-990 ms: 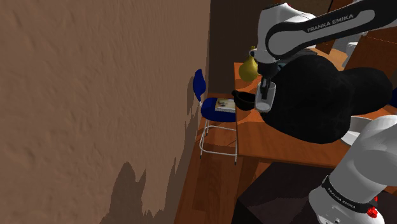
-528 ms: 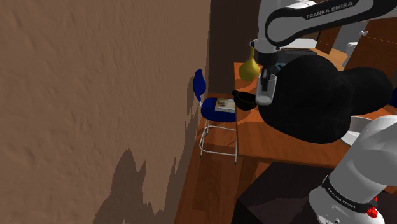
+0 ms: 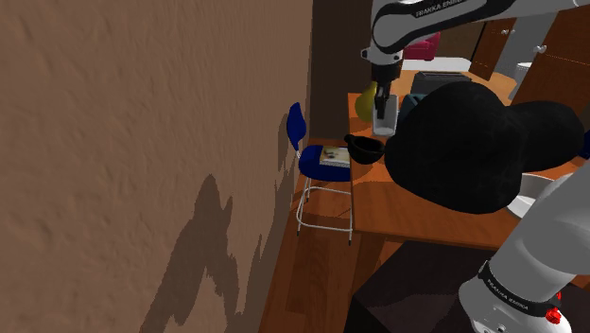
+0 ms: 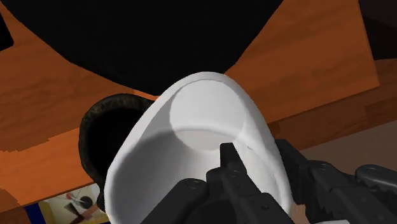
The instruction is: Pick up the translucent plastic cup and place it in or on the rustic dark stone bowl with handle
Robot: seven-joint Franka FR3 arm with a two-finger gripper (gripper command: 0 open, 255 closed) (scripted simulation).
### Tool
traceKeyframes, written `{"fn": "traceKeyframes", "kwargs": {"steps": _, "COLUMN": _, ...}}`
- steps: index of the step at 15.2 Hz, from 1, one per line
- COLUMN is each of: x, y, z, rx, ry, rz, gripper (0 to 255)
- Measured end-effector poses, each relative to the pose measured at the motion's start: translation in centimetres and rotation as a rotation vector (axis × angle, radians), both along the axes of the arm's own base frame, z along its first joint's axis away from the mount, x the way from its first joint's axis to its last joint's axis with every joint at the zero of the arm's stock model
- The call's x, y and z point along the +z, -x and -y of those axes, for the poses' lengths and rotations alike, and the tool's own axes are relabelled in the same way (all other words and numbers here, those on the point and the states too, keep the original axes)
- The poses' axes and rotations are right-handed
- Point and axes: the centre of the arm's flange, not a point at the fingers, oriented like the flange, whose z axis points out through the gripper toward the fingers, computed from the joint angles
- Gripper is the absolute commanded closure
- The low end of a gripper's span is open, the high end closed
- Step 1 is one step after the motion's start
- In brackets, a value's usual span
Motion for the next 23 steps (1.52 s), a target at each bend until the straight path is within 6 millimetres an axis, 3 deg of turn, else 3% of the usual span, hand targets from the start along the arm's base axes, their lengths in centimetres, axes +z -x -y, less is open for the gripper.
{"fn": "traceKeyframes", "kwargs": {"steps": 10, "x": 1.2, "y": -10.1, "z": 8.1, "rx": -0.005, "ry": 0.015, "rz": -0.009, "gripper": 255}}
{"fn": "traceKeyframes", "kwargs": {"steps": 23, "x": -5.4, "y": -10.8, "z": 8.6, "rx": -0.004, "ry": 0.016, "rz": -0.009, "gripper": 255}}
